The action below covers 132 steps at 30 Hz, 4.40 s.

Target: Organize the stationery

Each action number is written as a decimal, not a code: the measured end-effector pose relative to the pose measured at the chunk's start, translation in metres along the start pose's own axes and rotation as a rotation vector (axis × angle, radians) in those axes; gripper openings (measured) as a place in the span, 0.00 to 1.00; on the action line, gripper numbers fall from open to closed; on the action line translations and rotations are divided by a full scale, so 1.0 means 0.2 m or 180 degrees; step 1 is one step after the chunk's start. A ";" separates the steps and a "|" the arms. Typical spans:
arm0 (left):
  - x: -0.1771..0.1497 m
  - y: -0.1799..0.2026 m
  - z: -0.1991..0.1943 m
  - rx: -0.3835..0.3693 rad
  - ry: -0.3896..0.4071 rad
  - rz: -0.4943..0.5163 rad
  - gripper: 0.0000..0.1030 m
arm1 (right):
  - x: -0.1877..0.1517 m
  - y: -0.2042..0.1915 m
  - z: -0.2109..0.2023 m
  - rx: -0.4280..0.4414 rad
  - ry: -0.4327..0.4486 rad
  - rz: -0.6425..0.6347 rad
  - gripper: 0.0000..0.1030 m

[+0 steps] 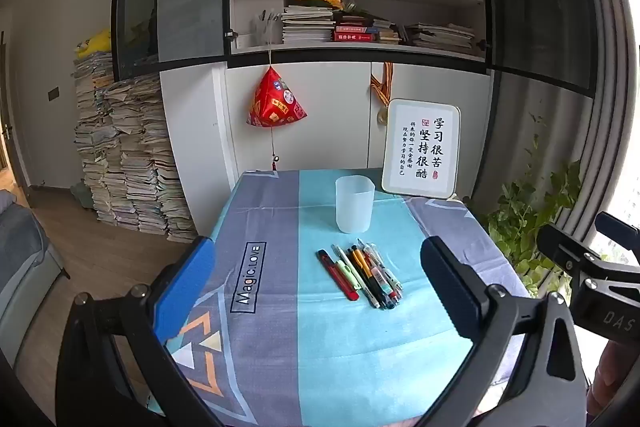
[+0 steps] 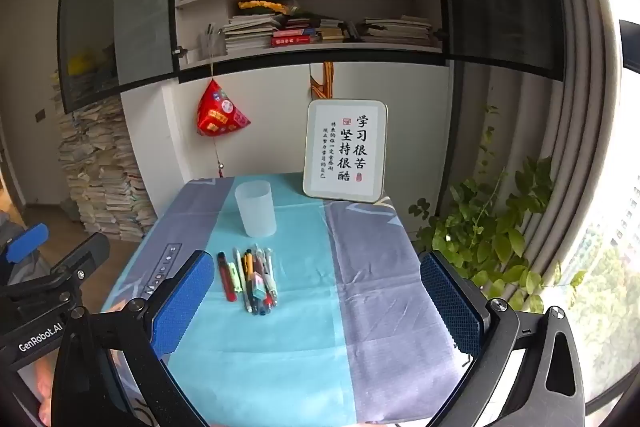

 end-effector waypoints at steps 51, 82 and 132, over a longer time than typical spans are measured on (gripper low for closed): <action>0.01 0.02 0.14 -0.0055 -0.0030 0.0018 0.99 | -0.05 0.00 0.18 0.0041 -0.0220 0.0075 1.00; -0.14 0.01 0.47 -0.0077 -0.0424 0.0007 0.99 | -0.17 -0.01 0.54 -0.0041 -0.0682 0.0030 1.00; -0.53 0.13 1.12 -0.0542 -0.1419 0.0114 0.73 | -0.61 -0.22 1.24 0.0618 -0.1999 -0.0210 0.36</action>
Point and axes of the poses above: each gripper's, at about its wrist camera, not at the fingertips, and z roughly the way its jaws point, y to its right, x to its top, the point moved 9 cm from there along z, roughly the way its jaws point, and after that the axes turned 8 degrees about z, right-handed, at the moved point
